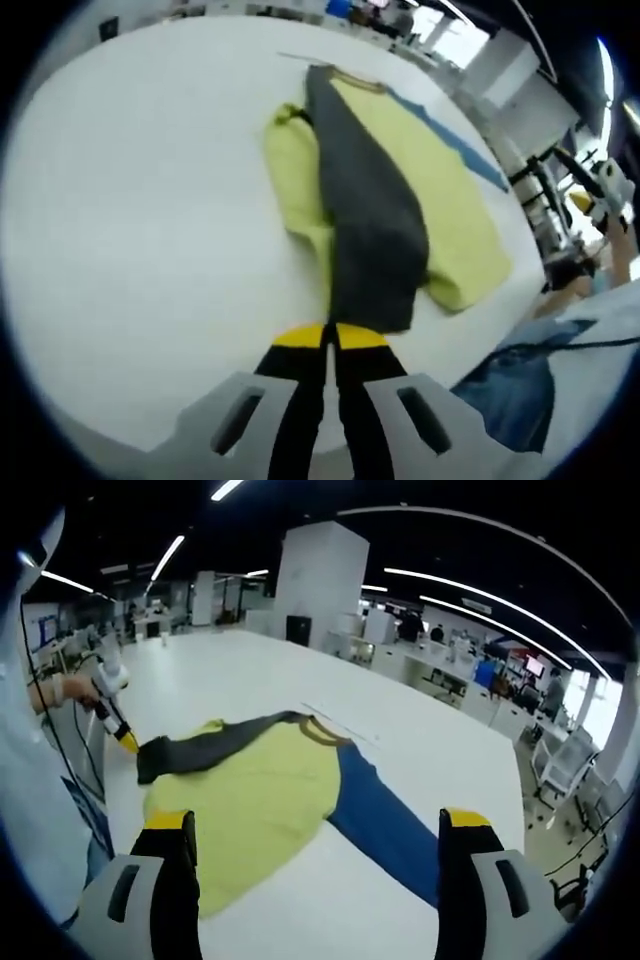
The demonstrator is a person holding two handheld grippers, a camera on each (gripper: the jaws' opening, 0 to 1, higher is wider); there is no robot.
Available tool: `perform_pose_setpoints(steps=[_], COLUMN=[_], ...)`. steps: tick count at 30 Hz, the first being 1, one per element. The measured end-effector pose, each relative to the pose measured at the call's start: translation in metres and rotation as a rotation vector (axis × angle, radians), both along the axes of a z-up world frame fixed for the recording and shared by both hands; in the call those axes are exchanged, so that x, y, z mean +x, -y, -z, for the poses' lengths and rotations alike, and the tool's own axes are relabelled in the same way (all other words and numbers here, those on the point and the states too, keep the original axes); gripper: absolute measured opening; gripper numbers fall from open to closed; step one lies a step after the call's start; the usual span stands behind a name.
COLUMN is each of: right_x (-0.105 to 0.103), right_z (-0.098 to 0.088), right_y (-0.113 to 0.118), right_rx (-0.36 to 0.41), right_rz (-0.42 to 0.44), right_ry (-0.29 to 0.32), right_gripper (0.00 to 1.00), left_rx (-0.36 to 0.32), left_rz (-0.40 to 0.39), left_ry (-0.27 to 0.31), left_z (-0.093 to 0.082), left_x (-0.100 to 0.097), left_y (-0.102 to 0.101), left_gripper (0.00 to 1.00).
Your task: Fold the garment on the visible template until the final outline fits inside the template.
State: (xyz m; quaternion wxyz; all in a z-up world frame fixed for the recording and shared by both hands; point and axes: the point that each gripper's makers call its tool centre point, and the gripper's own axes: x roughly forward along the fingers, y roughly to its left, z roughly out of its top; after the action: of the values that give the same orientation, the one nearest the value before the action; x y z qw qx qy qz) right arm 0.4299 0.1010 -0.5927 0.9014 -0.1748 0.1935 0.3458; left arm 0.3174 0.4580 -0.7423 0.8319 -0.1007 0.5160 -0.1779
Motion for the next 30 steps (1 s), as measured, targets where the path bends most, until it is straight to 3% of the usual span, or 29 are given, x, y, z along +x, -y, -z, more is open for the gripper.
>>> perform_pose_setpoints(steps=[16,30], right_x=[-0.001,-0.001], right_z=[0.001,-0.003], right_y=[0.007,0.013], right_rx=[-0.005,-0.011], right_rz=[0.017,0.041], right_ry=[0.005,0.011], right_gripper=[1.0,1.0], left_rx=[0.087,0.138], left_rz=[0.001,0.006], left_ry=[0.098,0.152], left_z=[-0.043,-0.067], left_x=[0.029,0.051], left_y=[-0.034,-0.067], left_gripper=[0.0,0.0])
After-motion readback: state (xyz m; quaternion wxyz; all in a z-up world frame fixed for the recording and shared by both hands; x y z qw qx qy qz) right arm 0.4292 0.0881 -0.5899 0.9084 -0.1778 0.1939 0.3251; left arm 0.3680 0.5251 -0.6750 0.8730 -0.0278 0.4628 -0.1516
